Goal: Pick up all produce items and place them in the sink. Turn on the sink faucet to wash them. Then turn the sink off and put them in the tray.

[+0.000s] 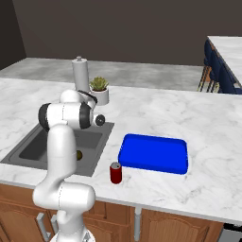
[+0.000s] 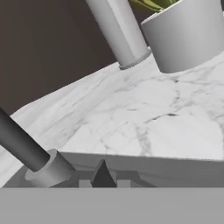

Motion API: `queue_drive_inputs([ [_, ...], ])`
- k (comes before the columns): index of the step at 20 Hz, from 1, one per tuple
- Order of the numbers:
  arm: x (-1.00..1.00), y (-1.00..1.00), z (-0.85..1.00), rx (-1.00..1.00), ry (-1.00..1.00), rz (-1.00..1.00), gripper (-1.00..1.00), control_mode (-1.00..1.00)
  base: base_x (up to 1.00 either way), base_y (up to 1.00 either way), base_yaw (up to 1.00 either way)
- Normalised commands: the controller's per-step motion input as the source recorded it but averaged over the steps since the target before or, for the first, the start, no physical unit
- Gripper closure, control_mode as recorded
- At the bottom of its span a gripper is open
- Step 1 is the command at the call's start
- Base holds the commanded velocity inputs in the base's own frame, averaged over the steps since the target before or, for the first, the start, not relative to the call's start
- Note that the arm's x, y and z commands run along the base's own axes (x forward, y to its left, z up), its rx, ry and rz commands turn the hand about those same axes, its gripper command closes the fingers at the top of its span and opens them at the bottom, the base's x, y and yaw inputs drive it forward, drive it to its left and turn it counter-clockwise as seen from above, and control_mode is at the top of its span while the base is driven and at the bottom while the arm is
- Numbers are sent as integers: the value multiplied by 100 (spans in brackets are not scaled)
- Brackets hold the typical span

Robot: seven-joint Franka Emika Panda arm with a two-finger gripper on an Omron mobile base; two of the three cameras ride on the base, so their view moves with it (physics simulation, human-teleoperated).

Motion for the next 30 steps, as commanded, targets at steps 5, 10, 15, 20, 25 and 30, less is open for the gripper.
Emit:
queue_drive_inputs([
  [5, 0, -75, -18, 8, 7, -2, 100, -100, 0, 0, 0],
  [10, 0, -59, -14, 5, 4, -1, 100, -100, 0, 0, 0],
  [15, 2, -2, -1, 0, 0, 3, 100, -100, 0, 0, 0],
  [20, 8, 16, 2, 0, -3, 13, 100, -100, 0, 0, 0],
  [25, 19, 39, 7, 0, -5, 15, 100, -100, 0, 0, 0],
  [30, 26, 67, 12, 0, -2, 14, 100, -100, 0, 0, 0],
])
